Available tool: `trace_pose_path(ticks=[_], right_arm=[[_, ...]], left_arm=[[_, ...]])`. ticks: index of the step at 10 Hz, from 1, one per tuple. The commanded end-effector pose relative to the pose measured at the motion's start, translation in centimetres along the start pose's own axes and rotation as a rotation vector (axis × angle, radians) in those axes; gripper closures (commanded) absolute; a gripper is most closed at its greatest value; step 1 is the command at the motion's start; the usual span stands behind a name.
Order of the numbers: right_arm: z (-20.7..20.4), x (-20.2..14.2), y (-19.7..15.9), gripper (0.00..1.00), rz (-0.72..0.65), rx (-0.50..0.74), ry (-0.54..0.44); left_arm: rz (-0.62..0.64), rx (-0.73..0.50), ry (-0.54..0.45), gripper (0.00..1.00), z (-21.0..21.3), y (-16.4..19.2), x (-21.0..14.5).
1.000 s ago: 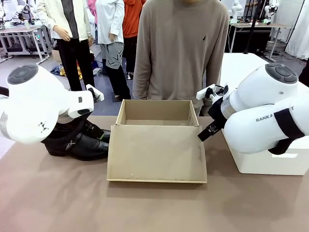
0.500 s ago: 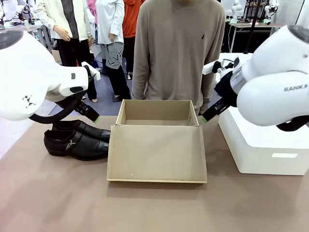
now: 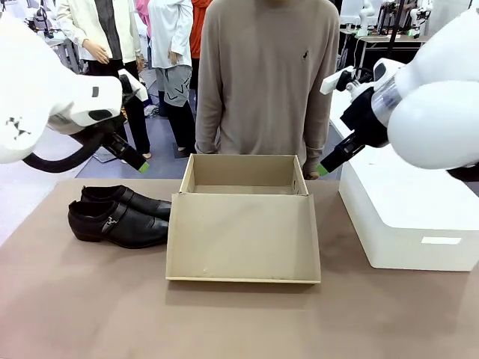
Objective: Pack the shoes into the box.
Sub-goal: Place one shoe of the Shoes into the Shoes Box.
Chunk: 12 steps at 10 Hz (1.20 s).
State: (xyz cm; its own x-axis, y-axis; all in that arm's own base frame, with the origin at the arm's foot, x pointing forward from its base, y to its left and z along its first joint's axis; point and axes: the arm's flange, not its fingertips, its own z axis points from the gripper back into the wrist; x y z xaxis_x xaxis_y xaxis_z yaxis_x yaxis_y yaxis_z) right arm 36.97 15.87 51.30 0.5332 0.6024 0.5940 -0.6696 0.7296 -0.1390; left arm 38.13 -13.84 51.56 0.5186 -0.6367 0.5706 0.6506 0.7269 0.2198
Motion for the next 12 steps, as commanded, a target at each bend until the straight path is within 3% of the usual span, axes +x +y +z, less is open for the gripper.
trace_pose_path(ticks=[1,4,9,12], right_arm=[[2.0,-0.9,-1.3,0.0,0.084,0.11,-0.096],[4.9,-0.9,-2.0,0.0,0.149,0.189,-0.19],[8.5,-1.9,-3.5,0.0,0.176,0.291,-0.319],[8.9,-2.2,-3.5,0.0,0.177,0.304,-0.327]], left_arm=[[-0.079,-0.116,-0.088,0.0,1.8,2.3,-0.7],[-0.166,-0.247,-0.203,0.0,4.7,4.5,-0.9],[-0.208,-0.309,-0.327,0.0,5.9,6.9,-2.4],[-0.17,-0.285,-0.335,0.0,5.5,7.3,-2.6]])
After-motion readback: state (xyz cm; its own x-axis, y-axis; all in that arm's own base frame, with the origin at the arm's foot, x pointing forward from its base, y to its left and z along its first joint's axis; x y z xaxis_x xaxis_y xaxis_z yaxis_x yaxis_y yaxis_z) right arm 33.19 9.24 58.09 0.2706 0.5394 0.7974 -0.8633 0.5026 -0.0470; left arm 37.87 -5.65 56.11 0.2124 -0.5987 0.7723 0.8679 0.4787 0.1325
